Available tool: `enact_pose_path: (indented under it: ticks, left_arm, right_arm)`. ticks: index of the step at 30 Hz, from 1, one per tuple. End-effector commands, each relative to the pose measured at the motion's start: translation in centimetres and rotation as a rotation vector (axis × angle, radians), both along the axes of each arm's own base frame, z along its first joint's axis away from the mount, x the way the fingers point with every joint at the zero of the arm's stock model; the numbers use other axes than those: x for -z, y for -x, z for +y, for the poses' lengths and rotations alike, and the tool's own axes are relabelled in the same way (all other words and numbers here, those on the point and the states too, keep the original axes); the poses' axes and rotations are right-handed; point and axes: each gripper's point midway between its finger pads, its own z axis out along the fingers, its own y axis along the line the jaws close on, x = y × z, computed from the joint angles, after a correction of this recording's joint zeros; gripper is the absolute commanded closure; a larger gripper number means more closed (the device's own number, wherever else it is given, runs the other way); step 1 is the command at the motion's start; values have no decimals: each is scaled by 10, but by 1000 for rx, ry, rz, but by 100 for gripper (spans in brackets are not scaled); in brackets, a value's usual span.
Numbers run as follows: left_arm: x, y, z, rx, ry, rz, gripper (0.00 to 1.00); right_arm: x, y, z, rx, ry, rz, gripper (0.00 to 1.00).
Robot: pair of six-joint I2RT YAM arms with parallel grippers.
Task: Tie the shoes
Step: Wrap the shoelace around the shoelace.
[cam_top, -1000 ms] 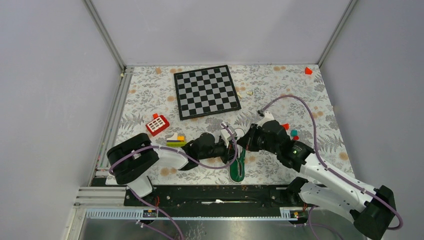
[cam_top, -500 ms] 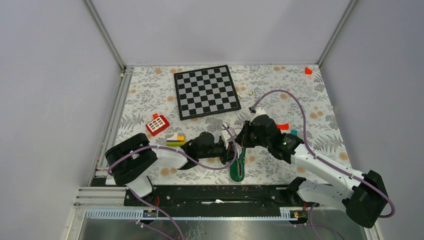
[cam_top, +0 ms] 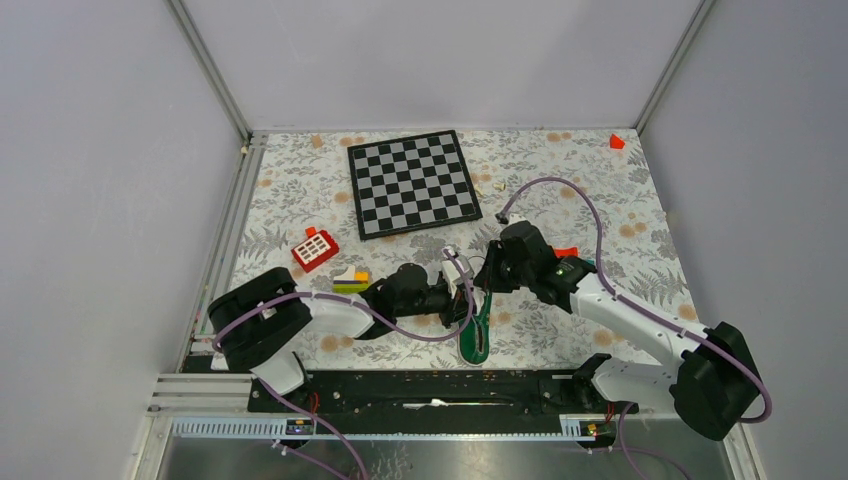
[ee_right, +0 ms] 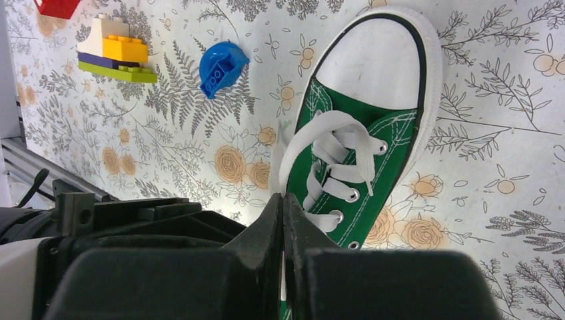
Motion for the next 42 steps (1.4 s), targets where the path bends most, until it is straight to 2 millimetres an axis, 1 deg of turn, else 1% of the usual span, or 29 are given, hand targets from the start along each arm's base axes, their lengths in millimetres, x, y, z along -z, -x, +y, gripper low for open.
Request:
enact_pose_path:
  ticks: [1, 5, 7, 9, 11, 13, 15, 18, 22, 24, 25, 26, 28, 29, 32, 38, 40, 42]
  left_arm:
    - [-32, 1, -5, 34, 100, -75, 100]
    - [-38, 0, -4, 26, 127, -89, 100]
    - [-38, -1, -4, 21, 127, -89, 100]
    - [-37, -1, -3, 20, 122, -87, 100]
    - [-35, -1, -2, 15, 118, -83, 100]
    - [-34, -2, -1, 9, 119, -81, 100]
    - [-33, -2, 0, 8, 118, -77, 100]
    - [-30, -3, 1, -3, 115, -70, 100]
    - [-27, -4, 2, -11, 114, -60, 100]
    - [-27, -4, 2, -16, 115, -58, 100]
    - [-27, -4, 3, -17, 116, -58, 100]
    - [-28, -4, 3, -19, 119, -58, 100]
    - [-29, -3, 4, -20, 125, -61, 100]
    - [-30, -3, 4, -20, 130, -67, 100]
    - [-30, -4, 5, -26, 133, -71, 100]
    - [-30, -4, 6, -26, 132, -69, 100]
    - [-31, -4, 6, -26, 134, -70, 100]
    - [-31, -3, 6, -26, 136, -73, 100]
  right_arm:
    - [-14, -5, 1, -33, -11, -3, 100]
    - [-11, -6, -8, -24, 6, 36, 100]
    - [-14, -5, -11, -26, 2, 44, 85]
    - [-17, -4, -13, -22, 1, 45, 81]
    - [-20, -2, -15, -25, -4, 44, 70]
    - [-21, 1, -14, -28, -18, 51, 67]
    - [-23, 5, -13, -37, -37, 60, 60]
    - [-26, 11, -12, -38, -64, 65, 54]
    - [-37, 16, -14, -22, -124, 21, 46]
    - [-39, 20, -16, -24, -141, 8, 45]
    - [-38, 23, -16, -28, -145, 9, 47]
    - [-35, 25, -17, -34, -145, 16, 49]
    - [-30, 30, -14, -58, -154, 38, 59]
    - [-27, 33, -12, -75, -161, 50, 60]
    - [-26, 38, -5, -115, -182, 75, 58]
    - [-27, 35, 0, -130, -195, 73, 59]
    - [-25, 33, 0, -126, -186, 78, 64]
    - [-21, 30, 0, -115, -179, 78, 72]
